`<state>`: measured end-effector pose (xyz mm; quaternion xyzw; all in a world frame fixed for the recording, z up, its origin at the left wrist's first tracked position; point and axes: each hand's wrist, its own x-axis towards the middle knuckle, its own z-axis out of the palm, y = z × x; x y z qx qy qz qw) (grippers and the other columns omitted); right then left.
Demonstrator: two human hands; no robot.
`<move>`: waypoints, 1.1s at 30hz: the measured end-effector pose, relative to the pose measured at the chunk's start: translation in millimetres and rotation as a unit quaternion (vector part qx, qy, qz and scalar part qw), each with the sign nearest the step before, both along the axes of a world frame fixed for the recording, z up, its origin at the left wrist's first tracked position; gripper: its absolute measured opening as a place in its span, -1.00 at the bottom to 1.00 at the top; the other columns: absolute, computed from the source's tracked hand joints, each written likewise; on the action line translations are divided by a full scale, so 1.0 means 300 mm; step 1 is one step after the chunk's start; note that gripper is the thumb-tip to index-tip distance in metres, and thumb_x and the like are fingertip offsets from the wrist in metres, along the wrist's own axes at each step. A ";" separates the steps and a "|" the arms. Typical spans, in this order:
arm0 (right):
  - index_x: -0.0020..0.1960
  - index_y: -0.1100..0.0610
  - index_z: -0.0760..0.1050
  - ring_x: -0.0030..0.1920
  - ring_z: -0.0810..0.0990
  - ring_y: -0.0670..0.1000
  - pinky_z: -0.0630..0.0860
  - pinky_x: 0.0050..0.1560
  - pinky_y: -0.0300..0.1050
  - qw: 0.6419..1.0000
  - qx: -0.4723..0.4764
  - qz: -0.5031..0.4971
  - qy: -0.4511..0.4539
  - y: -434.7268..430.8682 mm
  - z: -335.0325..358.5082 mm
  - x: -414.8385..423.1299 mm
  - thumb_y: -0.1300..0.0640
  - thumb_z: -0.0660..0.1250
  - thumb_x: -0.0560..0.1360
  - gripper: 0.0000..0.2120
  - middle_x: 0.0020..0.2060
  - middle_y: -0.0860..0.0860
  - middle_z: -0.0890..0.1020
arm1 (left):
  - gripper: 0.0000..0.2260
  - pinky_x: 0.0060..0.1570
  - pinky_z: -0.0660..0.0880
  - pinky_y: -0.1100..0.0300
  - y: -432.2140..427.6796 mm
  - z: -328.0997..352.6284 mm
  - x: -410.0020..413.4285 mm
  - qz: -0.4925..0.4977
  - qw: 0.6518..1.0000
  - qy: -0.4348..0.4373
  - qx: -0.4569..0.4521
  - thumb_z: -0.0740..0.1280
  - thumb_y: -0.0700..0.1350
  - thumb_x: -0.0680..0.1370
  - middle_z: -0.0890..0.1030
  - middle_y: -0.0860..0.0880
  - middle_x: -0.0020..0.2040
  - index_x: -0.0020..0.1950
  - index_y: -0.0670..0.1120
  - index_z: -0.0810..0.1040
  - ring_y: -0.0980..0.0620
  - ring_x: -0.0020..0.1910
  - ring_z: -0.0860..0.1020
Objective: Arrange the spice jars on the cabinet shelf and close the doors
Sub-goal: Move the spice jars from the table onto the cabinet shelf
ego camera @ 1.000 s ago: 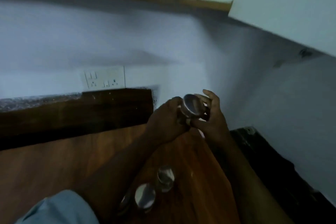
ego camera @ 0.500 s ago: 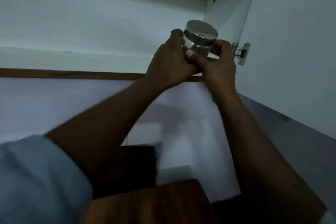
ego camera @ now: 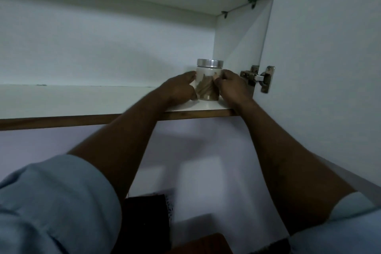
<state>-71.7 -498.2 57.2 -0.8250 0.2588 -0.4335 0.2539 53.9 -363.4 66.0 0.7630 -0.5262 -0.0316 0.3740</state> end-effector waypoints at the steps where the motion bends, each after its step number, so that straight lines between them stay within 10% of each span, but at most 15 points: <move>1: 0.07 0.10 0.59 -0.03 0.63 0.06 0.51 -0.07 -0.06 1.000 -0.013 -0.010 -0.008 0.002 -0.005 0.002 -0.06 0.25 0.60 -0.74 -0.07 0.02 0.66 | -0.17 0.35 0.33 0.12 -0.006 -0.006 0.001 0.001 1.000 -0.018 0.020 0.46 -0.17 0.49 0.37 0.01 0.55 0.65 0.11 0.09 -0.06 0.48 0.37; 7: 0.31 0.16 0.50 0.05 0.62 0.03 0.58 0.03 -0.08 0.999 -0.022 -0.044 -0.015 0.002 -0.022 0.011 -0.11 0.53 0.43 -0.44 0.06 0.01 0.65 | -0.18 0.29 0.27 0.13 -0.045 -0.024 -0.001 0.011 0.990 -0.100 0.101 0.33 0.03 0.62 0.29 0.01 0.59 0.65 0.09 -0.21 -0.12 0.51 0.33; 33: 0.39 0.34 0.35 0.23 0.57 0.22 0.36 -0.07 -0.13 0.986 -0.035 -0.161 0.030 0.043 -0.023 0.016 0.01 0.30 0.59 -0.48 0.25 0.27 0.55 | -0.49 0.37 0.27 0.14 -0.005 -0.022 -0.062 0.013 0.976 -0.182 0.118 0.16 -0.05 0.69 0.34 -0.07 0.57 0.64 0.13 0.14 -0.12 0.49 0.35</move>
